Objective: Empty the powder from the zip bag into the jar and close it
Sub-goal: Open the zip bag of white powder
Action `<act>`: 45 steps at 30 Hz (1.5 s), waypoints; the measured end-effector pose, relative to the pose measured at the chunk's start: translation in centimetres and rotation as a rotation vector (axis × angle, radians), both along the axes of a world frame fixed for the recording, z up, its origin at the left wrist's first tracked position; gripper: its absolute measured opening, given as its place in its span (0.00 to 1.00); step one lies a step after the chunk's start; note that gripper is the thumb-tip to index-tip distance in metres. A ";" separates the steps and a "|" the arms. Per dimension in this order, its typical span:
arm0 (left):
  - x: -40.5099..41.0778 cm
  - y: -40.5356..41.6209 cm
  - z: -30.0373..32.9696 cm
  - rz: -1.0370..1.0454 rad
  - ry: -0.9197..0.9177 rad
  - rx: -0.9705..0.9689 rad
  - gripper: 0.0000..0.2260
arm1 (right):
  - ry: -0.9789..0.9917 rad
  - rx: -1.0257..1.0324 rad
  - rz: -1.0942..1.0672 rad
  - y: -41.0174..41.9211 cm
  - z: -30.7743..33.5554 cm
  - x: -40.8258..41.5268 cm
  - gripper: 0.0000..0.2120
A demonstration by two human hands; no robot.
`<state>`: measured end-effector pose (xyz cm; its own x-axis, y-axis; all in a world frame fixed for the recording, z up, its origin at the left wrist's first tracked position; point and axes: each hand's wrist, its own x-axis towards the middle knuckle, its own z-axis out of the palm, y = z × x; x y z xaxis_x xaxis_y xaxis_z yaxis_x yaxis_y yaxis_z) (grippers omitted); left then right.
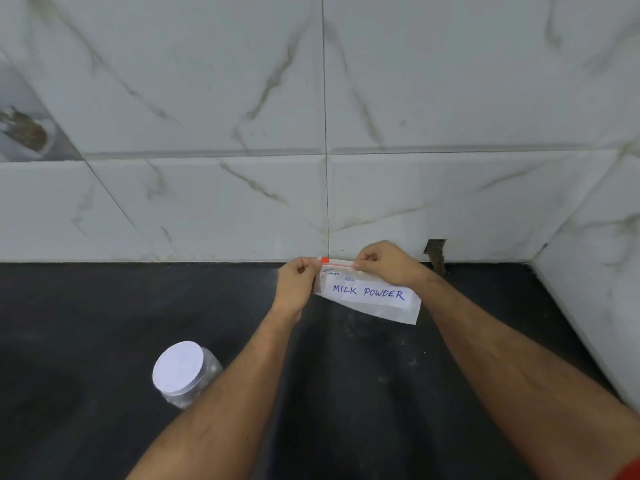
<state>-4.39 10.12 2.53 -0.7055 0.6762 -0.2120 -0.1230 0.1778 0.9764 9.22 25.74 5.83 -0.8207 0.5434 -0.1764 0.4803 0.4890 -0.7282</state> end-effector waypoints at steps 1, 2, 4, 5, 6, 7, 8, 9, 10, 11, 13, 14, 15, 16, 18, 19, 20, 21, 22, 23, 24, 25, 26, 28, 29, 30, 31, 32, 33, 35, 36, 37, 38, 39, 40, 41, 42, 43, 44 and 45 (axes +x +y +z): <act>0.4 -0.5 0.6 -0.010 0.002 0.018 0.09 | 0.011 0.010 -0.006 -0.4 0.6 0.6 0.06; 0.7 -0.9 1.1 -0.020 0.005 0.037 0.08 | 0.026 0.021 -0.013 -0.9 1.2 1.1 0.05; 1.5 -1.8 2.3 -0.032 0.015 0.070 0.08 | 0.066 0.050 -0.027 -1.8 2.3 2.1 0.05; 1.9 -2.2 2.9 -0.032 0.021 0.084 0.07 | 0.085 0.064 -0.033 -2.2 2.9 2.6 0.05; 2.3 -2.6 3.4 -0.033 0.022 0.101 0.07 | 0.103 0.078 -0.038 -2.7 3.6 3.1 0.05; 2.7 -3.0 4.0 -0.034 0.017 0.123 0.07 | 0.124 0.091 -0.045 -3.3 4.3 3.7 0.05; 3.1 -3.4 4.5 -0.036 0.010 0.144 0.07 | 0.143 0.100 -0.053 -3.9 5.0 4.2 0.06; 3.4 -3.9 4.9 -0.041 0.006 0.165 0.07 | 0.161 0.108 -0.058 -4.5 5.7 4.7 0.05; 3.7 -4.4 5.3 -0.050 0.008 0.182 0.07 | 0.174 0.114 -0.059 -5.1 6.4 5.2 0.05; 4.0 -4.9 5.7 -0.063 0.009 0.199 0.07 | 0.181 0.120 -0.056 -5.7 7.1 5.7 0.05; 4.7 -6.2 6.6 -0.093 0.002 0.231 0.07 | 0.177 0.119 -0.044 -6.6 8.3 6.7 0.04; 5.1 -6.8 7.0 -0.106 -0.005 0.245 0.07 | 0.172 0.109 -0.033 -7.0 8.9 7.2 0.04; 5.4 -7.5 7.3 -0.122 -0.015 0.258 0.07 | 0.165 0.099 -0.020 -7.5 9.4 7.7 0.05; 5.8 -8.1 7.4 -0.138 -0.024 0.267 0.07 | 0.153 0.092 -0.006 -7.9 9.8 8.1 0.05; 6.4 -9.2 7.4 -0.151 -0.045 0.274 0.08 | 0.126 0.084 0.012 -8.6 10.1 8.7 0.05; 6.7 -9.6 7.1 -0.148 -0.061 0.268 0.09 | 0.116 0.080 0.011 -8.9 10.0 8.9 0.04; 7.0 -9.9 6.8 -0.140 -0.079 0.256 0.09 | 0.105 0.078 0.008 -9.2 9.8 9.1 0.03; 7.2 -10.2 6.4 -0.134 -0.096 0.242 0.09 | 0.088 0.077 0.007 -9.5 9.5 9.2 0.03; 7.5 -10.5 6.1 -0.132 -0.106 0.226 0.09 | 0.067 0.076 0.010 -9.8 9.2 9.4 0.03; 7.8 -10.8 5.8 -0.132 -0.112 0.209 0.08 | 0.042 0.072 0.012 -10.1 8.7 9.5 0.04; 8.1 -11.0 5.5 -0.128 -0.111 0.193 0.08 | 0.021 0.067 0.017 -10.3 8.2 9.6 0.04; 8.3 -11.2 5.2 -0.120 -0.110 0.180 0.07 | 0.008 0.061 0.022 -10.6 7.7 9.7 0.05; 8.6 -11.4 5.1 -0.109 -0.106 0.169 0.06 | 0.005 0.055 0.024 -10.8 7.3 9.8 0.05; 8.9 -11.7 4.9 -0.099 -0.097 0.158 0.06 | 0.025 0.042 0.018 -11.1 6.7 9.8 0.05; 9.0 -11.9 4.9 -0.099 -0.087 0.155 0.06 | 0.041 0.035 0.020 -11.4 6.6 9.7 0.05; 9.0 -11.9 5.0 -0.102 -0.078 0.154 0.06 | 0.059 0.032 0.024 -11.6 6.6 9.5 0.05; 9.0 -12.0 5.0 -0.103 -0.072 0.156 0.06 | 0.076 0.033 0.029 -11.8 6.6 9.3 0.05; 9.0 -12.0 5.1 -0.103 -0.068 0.159 0.06 | 0.091 0.038 0.039 -12.1 6.7 9.0 0.05; 8.9 -12.0 5.2 -0.102 -0.065 0.159 0.06 | 0.104 0.038 0.050 -12.4 6.7 8.6 0.05; 8.9 -11.9 5.4 -0.100 -0.064 0.155 0.07 | 0.133 0.027 0.070 -13.0 6.7 7.8 0.05; 9.0 -11.9 5.4 -0.101 -0.072 0.156 0.07 | 0.153 0.015 0.078 -13.3 6.6 7.5 0.06; 9.1 -11.9 5.4 -0.105 -0.086 0.158 0.06 | 0.175 0.000 0.084 -13.6 6.5 7.1 0.07; 9.1 -11.9 5.5 -0.111 -0.100 0.162 0.06 | 0.193 -0.012 0.088 -13.7 6.4 6.8 0.07; 9.2 -11.9 5.6 -0.115 -0.108 0.163 0.06 | 0.201 -0.018 0.091 -13.8 6.4 6.5 0.08; 9.2 -11.9 5.6 -0.115 -0.109 0.160 0.06 | 0.196 -0.017 0.091 -13.9 6.3 6.3 0.08; 9.3 -11.9 5.8 -0.111 -0.106 0.159 0.06 | 0.185 -0.014 0.089 -13.9 6.4 6.2 0.08; 9.2 -11.8 5.9 -0.104 -0.100 0.156 0.07 | 0.178 -0.014 0.086 -13.9 6.5 6.0 0.08; 9.2 -11.8 6.0 -0.095 -0.094 0.154 0.07 | 0.174 -0.015 0.082 -13.9 6.5 5.9 0.09; 9.2 -11.8 6.0 -0.086 -0.087 0.153 0.06 | 0.172 -0.014 0.079 -13.8 6.6 5.8 0.09; 9.2 -11.7 6.1 -0.076 -0.079 0.153 0.06 | 0.168 -0.005 0.078 -13.7 6.6 5.7 0.09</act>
